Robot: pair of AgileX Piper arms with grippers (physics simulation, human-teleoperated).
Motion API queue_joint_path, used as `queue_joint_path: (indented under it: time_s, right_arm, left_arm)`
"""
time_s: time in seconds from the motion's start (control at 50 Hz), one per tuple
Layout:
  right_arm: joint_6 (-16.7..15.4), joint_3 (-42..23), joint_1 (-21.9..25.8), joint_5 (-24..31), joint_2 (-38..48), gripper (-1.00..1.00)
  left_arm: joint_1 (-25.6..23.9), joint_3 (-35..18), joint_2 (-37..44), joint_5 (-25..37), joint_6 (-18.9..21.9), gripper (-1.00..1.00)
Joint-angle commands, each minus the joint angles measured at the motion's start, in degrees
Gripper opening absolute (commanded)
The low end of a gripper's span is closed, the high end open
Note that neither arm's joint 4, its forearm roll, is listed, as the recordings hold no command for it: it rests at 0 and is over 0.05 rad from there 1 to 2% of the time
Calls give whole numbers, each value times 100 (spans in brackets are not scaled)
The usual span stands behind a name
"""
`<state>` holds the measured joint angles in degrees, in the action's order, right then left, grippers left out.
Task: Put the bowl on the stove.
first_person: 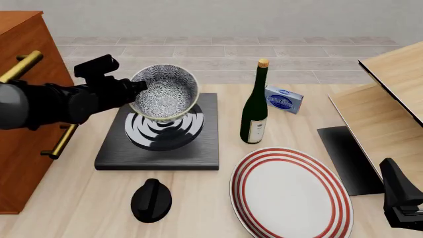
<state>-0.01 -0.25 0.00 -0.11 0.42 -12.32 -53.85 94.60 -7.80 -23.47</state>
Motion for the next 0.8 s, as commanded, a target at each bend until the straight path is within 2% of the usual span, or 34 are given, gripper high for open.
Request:
queue_joint_path:
  time_s: [0.02, 0.44, 0.8]
  right_arm:
    - [-2, 0, 1, 0, -1, 100]
    - [-2, 0, 0, 0, 1, 100]
    - [-1, 0, 0, 0, 0, 100]
  left_arm:
    - [78, -17, -80, 32, 42, -100]
    - [258, -25, 146, -97, 309, -100]
    - [163, -4, 169, -107, 416, -100]
